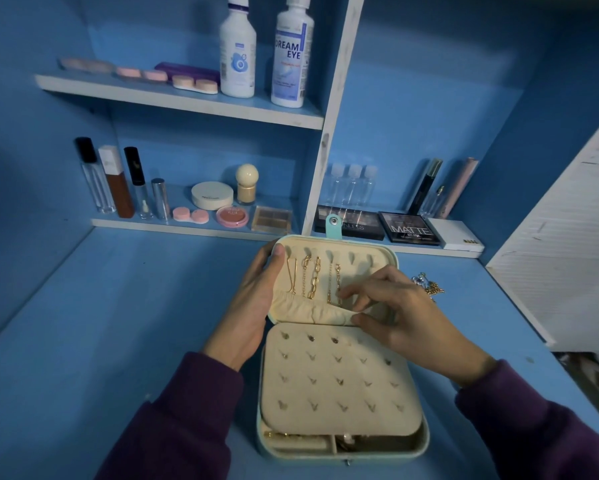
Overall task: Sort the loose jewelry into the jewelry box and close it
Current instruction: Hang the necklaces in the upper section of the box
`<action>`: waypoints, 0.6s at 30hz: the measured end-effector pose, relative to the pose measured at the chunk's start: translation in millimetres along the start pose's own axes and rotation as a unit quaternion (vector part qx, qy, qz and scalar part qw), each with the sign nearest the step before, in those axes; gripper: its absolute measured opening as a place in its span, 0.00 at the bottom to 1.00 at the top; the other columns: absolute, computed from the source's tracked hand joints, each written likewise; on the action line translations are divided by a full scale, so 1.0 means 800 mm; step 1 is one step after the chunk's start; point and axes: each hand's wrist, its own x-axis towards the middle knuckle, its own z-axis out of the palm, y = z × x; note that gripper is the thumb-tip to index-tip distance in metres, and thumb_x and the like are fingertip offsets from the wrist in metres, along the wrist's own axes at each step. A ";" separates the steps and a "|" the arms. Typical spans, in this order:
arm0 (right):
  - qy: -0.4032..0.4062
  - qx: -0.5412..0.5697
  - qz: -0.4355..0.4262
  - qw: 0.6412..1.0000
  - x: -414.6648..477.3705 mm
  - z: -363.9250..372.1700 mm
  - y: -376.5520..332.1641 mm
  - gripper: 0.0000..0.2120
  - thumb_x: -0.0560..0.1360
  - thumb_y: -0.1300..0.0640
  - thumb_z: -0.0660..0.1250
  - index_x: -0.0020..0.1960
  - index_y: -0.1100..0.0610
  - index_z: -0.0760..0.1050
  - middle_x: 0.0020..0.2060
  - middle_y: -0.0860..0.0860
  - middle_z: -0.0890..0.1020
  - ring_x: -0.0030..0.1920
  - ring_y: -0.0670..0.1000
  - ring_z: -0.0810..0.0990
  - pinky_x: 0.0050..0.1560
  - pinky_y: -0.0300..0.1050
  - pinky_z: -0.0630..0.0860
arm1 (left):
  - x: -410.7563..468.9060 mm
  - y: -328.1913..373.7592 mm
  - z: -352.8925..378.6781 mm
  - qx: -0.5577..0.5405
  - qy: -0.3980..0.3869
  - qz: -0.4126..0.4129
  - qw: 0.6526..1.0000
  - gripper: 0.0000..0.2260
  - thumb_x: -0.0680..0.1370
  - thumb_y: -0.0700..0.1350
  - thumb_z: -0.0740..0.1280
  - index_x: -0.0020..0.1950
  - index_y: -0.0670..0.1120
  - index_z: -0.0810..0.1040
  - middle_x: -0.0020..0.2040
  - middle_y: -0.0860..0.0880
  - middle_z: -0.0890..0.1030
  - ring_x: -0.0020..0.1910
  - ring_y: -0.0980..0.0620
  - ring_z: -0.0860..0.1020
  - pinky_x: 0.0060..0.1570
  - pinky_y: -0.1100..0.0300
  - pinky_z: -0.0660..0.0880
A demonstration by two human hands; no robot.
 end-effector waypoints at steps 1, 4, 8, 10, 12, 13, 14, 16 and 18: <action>0.001 0.000 -0.001 1.000 0.000 0.000 0.000 0.04 0.68 0.59 0.70 0.38 0.52 0.76 0.48 0.38 0.82 0.50 0.43 0.72 0.50 0.34 0.70 | 0.000 0.000 0.000 0.000 -0.001 0.000 1.000 0.14 0.81 0.55 0.57 0.63 0.53 0.73 0.57 0.53 0.82 0.55 0.59 0.80 0.45 0.63 0.79; -0.004 0.002 0.002 1.000 0.000 -0.001 0.001 0.06 0.69 0.61 0.71 0.38 0.52 0.77 0.48 0.38 0.82 0.50 0.44 0.72 0.50 0.35 0.70 | 0.000 0.000 0.000 0.002 -0.004 -0.001 1.000 0.15 0.80 0.55 0.56 0.64 0.52 0.73 0.57 0.53 0.81 0.55 0.59 0.80 0.46 0.63 0.78; 0.004 -0.033 -0.019 0.999 0.001 -0.002 0.004 0.03 0.69 0.60 0.71 0.40 0.55 0.78 0.44 0.42 0.80 0.49 0.45 0.73 0.50 0.37 0.70 | 0.000 0.001 0.000 0.000 -0.008 0.002 1.000 0.16 0.80 0.55 0.56 0.65 0.52 0.72 0.57 0.53 0.82 0.55 0.58 0.80 0.45 0.63 0.79; 0.017 -0.070 -0.030 0.997 0.002 -0.003 0.005 0.02 0.69 0.59 0.70 0.41 0.56 0.79 0.42 0.45 0.77 0.47 0.47 0.72 0.49 0.38 0.70 | -0.001 0.002 0.001 -0.008 -0.012 0.003 1.000 0.16 0.80 0.54 0.56 0.65 0.52 0.72 0.57 0.52 0.82 0.55 0.58 0.80 0.43 0.64 0.78; 0.019 -0.113 -0.038 0.993 0.002 -0.004 0.006 0.04 0.70 0.59 0.68 0.44 0.56 0.81 0.42 0.47 0.76 0.46 0.47 0.71 0.47 0.39 0.70 | 0.000 0.002 0.001 -0.014 -0.009 0.001 1.000 0.16 0.80 0.54 0.56 0.65 0.52 0.72 0.57 0.51 0.82 0.54 0.58 0.81 0.42 0.64 0.79; 0.017 -0.132 -0.040 0.990 0.002 -0.006 0.007 0.06 0.70 0.59 0.67 0.46 0.56 0.81 0.42 0.47 0.76 0.46 0.47 0.71 0.46 0.38 0.70 | 0.001 0.001 0.001 -0.012 -0.006 0.000 1.000 0.16 0.80 0.54 0.56 0.65 0.52 0.73 0.57 0.51 0.82 0.54 0.58 0.81 0.43 0.64 0.79; 0.017 -0.142 -0.041 0.989 0.002 -0.008 0.006 0.08 0.71 0.59 0.67 0.48 0.55 0.82 0.42 0.47 0.76 0.45 0.47 0.70 0.46 0.38 0.70 | 0.001 0.001 0.001 -0.010 -0.004 -0.001 1.000 0.16 0.80 0.55 0.56 0.66 0.53 0.73 0.57 0.51 0.82 0.54 0.58 0.81 0.43 0.63 0.79; 0.037 -0.134 -0.031 0.990 0.000 -0.018 0.006 0.10 0.72 0.59 0.66 0.51 0.54 0.81 0.42 0.46 0.76 0.45 0.46 0.70 0.45 0.35 0.69 | 0.002 0.001 0.000 -0.008 -0.003 -0.003 1.000 0.16 0.80 0.55 0.56 0.65 0.53 0.73 0.57 0.52 0.82 0.54 0.58 0.81 0.43 0.62 0.79; 0.088 -0.112 -0.004 0.990 -0.001 -0.032 0.007 0.09 0.73 0.60 0.66 0.51 0.51 0.80 0.41 0.45 0.77 0.44 0.45 0.72 0.45 0.33 0.69 | 0.003 0.001 -0.001 -0.008 -0.001 -0.003 1.000 0.15 0.81 0.55 0.56 0.65 0.53 0.73 0.56 0.52 0.82 0.52 0.58 0.81 0.42 0.62 0.80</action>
